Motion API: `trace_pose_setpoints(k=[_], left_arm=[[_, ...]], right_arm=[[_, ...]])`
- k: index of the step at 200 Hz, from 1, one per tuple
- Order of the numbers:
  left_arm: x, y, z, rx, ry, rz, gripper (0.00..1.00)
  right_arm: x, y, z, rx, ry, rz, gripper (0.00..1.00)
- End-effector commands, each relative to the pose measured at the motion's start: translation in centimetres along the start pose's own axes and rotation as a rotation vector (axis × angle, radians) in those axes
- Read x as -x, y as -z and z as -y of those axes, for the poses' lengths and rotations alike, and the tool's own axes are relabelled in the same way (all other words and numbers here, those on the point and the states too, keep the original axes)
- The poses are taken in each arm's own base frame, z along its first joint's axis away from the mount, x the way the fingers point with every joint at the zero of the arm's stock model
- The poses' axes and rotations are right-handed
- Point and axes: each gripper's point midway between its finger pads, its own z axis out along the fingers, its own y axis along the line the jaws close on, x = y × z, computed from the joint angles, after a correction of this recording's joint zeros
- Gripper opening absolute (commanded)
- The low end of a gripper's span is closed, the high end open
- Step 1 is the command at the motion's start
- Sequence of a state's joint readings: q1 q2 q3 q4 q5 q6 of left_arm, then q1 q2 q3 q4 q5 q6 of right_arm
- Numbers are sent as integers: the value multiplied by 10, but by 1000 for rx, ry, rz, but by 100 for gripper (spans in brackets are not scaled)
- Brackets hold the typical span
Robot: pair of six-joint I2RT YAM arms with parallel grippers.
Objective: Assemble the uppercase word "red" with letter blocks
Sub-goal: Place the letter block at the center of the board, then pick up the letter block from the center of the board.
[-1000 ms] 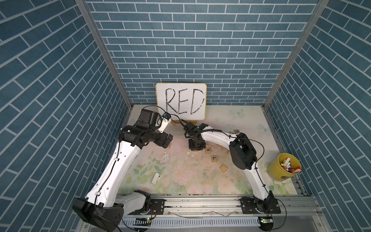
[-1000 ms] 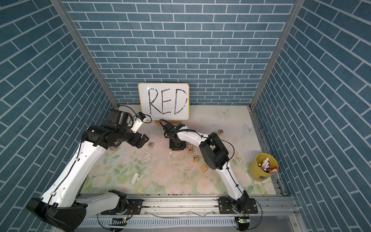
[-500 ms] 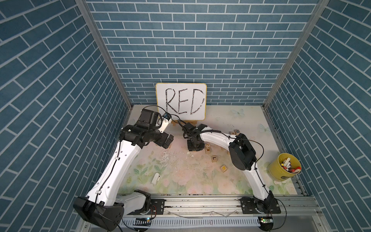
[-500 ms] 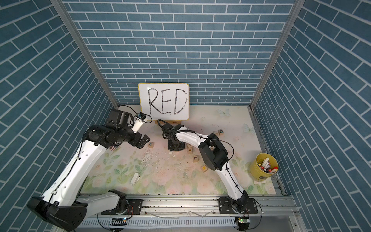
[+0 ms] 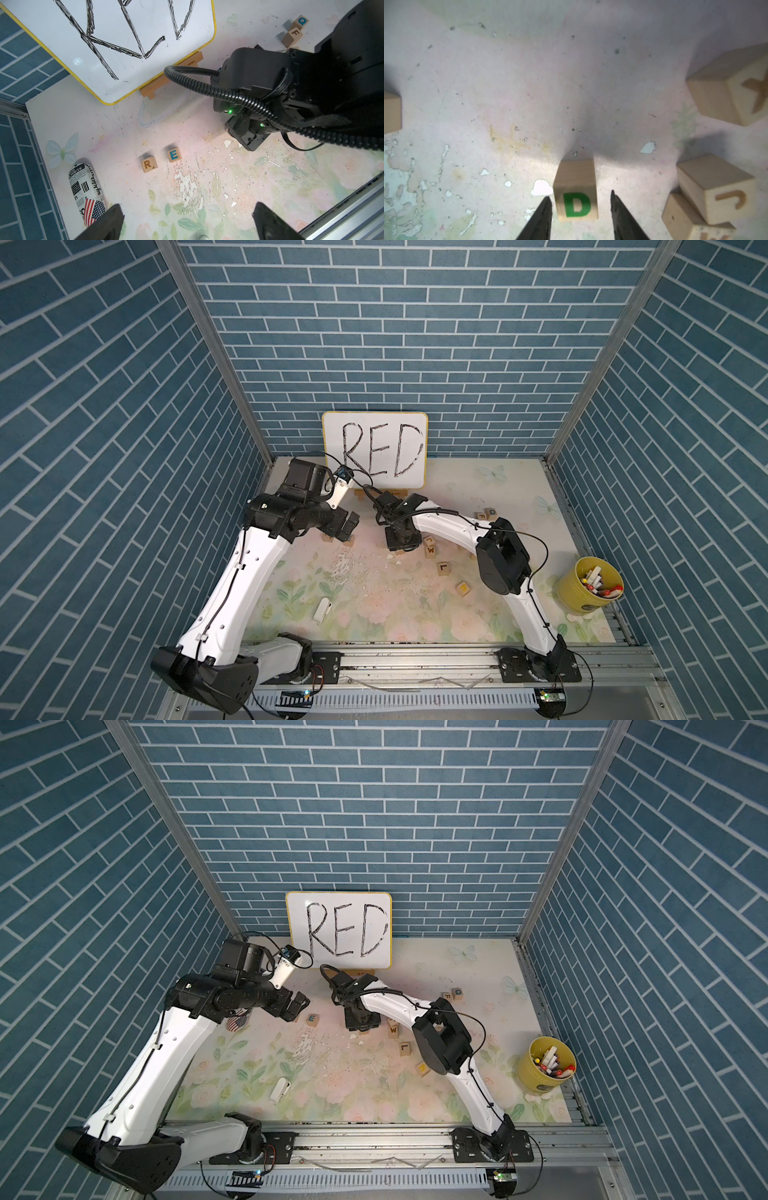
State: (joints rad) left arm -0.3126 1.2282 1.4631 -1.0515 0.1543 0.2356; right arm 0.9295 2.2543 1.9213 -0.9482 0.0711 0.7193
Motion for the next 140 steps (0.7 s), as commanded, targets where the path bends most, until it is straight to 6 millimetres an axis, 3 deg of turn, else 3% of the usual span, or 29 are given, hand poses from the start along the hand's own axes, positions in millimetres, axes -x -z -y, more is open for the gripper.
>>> trace_pose_setpoints(k=[1, 33, 50, 94, 140], left_arm=[[3, 12, -8, 47, 30, 13, 99], [4, 14, -12, 70, 70, 25, 99], [3, 10, -13, 77, 122, 23, 99], [-16, -31, -1, 17, 243, -68, 99], [-30, -93, 31, 8, 242, -199, 99]], right_arm=[[13, 52, 5, -1, 25, 92, 48], [23, 81, 6, 18, 34, 148, 48], [26, 96, 18, -4, 23, 175, 48], [23, 138, 85, -64, -104, 262, 48], [-14, 155, 151, -69, -248, 300, 48]])
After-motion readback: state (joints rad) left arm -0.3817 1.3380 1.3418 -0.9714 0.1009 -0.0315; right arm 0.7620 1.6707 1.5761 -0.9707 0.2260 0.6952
